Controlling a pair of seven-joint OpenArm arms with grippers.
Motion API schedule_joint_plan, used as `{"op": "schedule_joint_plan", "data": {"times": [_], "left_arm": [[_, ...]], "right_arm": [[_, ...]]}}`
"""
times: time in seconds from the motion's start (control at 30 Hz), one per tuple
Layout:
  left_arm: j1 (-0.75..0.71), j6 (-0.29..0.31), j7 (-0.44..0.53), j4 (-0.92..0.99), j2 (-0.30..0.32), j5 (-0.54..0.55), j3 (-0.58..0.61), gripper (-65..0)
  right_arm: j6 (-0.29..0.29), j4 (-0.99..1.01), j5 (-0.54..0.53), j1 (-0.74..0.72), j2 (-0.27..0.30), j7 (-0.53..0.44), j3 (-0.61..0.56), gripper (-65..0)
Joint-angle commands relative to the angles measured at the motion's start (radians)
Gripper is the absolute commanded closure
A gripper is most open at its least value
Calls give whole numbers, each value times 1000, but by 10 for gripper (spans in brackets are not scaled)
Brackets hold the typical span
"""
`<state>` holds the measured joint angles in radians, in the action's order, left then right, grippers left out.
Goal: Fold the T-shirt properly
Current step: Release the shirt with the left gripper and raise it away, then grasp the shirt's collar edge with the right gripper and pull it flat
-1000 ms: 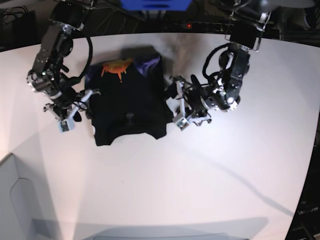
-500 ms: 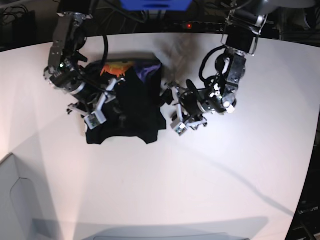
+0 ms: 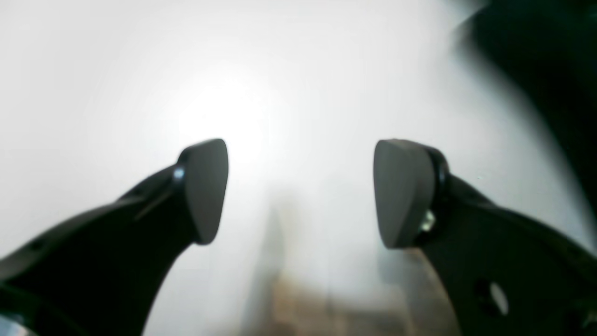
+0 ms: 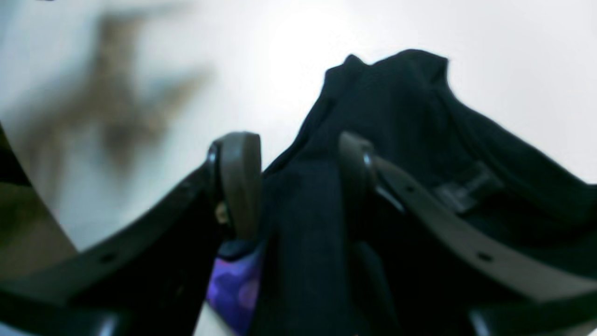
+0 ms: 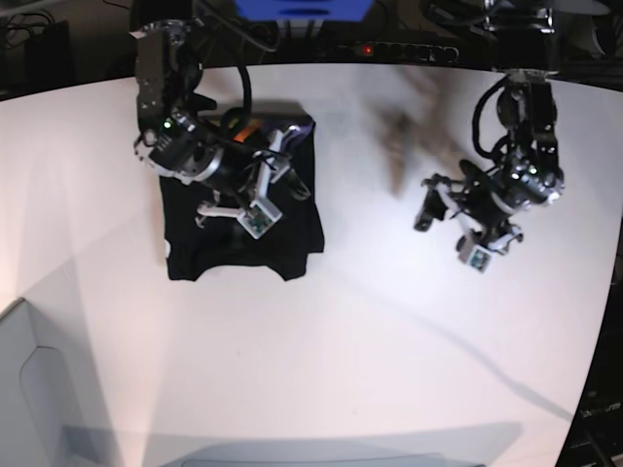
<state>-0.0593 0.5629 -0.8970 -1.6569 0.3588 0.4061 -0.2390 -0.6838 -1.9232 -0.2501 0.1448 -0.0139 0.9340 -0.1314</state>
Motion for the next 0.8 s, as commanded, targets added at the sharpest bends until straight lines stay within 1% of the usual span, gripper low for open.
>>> {"op": "schedule_joint_plan", "data": {"times": [0.0,0.07,0.13,0.23,0.3,0.5,0.77], "left_arm": [[3,1,17,-19,24,10,-55,-466],[-26,1,17,-19,41,14,-158,-466],[-49,1,17,-18,47,14,-236,-466],[-80,1,17,-19,47,14,-310,-466],[-92,3,17,-21,47,14,-333,-466],[-133,6,17,-22,46,14,-336,-466],[-139,6,17,-22,44,14,-336,-466]], "right_arm": [[-7,-17,-19,-14,-1,-20,-7,-284],[55,-17,-19,-14,-1,-20,-23,-302],[92,-15,-18,-14,15,-20,-40,-306],[157,-3,-18,-15,29,-22,-73,-305],[198,28,-18,-35,32,-22,-75,-306],[207,133,-18,-70,68,-22,-76,-302],[207,172,-16,-63,71,-22,-76,-301]]}}
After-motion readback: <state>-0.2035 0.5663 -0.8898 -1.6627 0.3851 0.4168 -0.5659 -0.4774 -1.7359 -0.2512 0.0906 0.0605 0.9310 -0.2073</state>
